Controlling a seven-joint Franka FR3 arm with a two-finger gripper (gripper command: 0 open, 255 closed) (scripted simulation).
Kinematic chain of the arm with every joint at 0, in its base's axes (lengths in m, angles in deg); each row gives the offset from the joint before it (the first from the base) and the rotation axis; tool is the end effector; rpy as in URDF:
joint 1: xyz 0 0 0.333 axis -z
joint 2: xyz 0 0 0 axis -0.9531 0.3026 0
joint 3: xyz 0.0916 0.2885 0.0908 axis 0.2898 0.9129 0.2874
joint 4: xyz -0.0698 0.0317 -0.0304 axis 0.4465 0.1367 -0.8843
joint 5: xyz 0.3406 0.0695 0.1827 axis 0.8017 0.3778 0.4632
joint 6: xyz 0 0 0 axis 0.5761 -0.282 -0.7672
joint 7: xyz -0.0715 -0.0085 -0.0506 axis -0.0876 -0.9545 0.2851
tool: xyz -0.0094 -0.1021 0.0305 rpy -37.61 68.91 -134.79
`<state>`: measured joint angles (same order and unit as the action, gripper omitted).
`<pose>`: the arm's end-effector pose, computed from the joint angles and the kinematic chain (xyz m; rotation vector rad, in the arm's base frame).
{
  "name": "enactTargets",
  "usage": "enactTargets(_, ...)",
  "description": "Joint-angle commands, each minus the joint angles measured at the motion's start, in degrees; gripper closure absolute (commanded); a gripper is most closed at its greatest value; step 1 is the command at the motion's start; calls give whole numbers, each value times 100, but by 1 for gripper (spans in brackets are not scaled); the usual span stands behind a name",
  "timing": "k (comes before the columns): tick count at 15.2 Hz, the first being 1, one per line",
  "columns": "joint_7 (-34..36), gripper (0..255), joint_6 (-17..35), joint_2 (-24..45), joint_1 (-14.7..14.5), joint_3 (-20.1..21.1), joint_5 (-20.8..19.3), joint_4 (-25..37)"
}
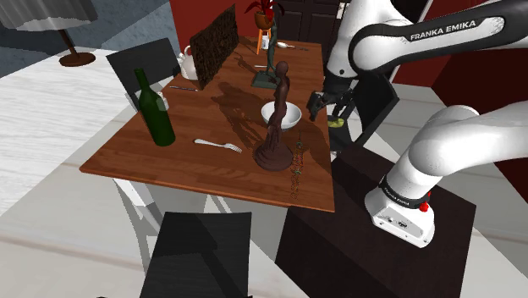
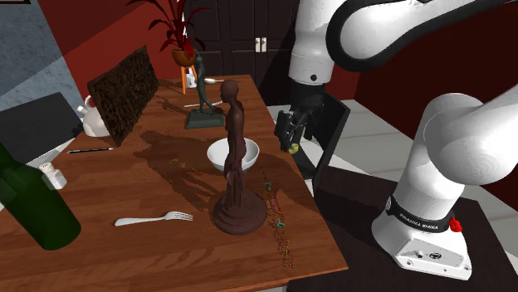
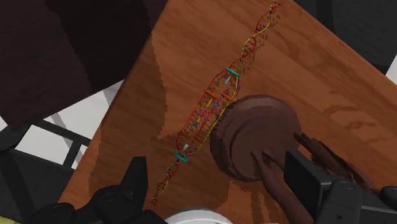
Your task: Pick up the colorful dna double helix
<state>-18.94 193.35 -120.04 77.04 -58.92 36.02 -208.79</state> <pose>0.3000 0.0217 0.4030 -3.0187 0.6529 -0.0763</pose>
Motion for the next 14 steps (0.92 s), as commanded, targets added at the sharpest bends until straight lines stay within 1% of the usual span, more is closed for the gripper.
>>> enactTargets(1, 393, 0, 522, 204, -73, 206, 278, -293)
enactTargets(5, 1009, 0, 1609, 828, -221, 521, 826, -732)
enactTargets(9, 1535, 0, 2921, 1872, -478, 801, 1499, -955)
enactTargets(12, 1764, 0, 4009, 2925, -803, 891, 2163, -935)
enactTargets(14, 1695, 0, 4680, 3668, -1163, 817, 2804, -813)
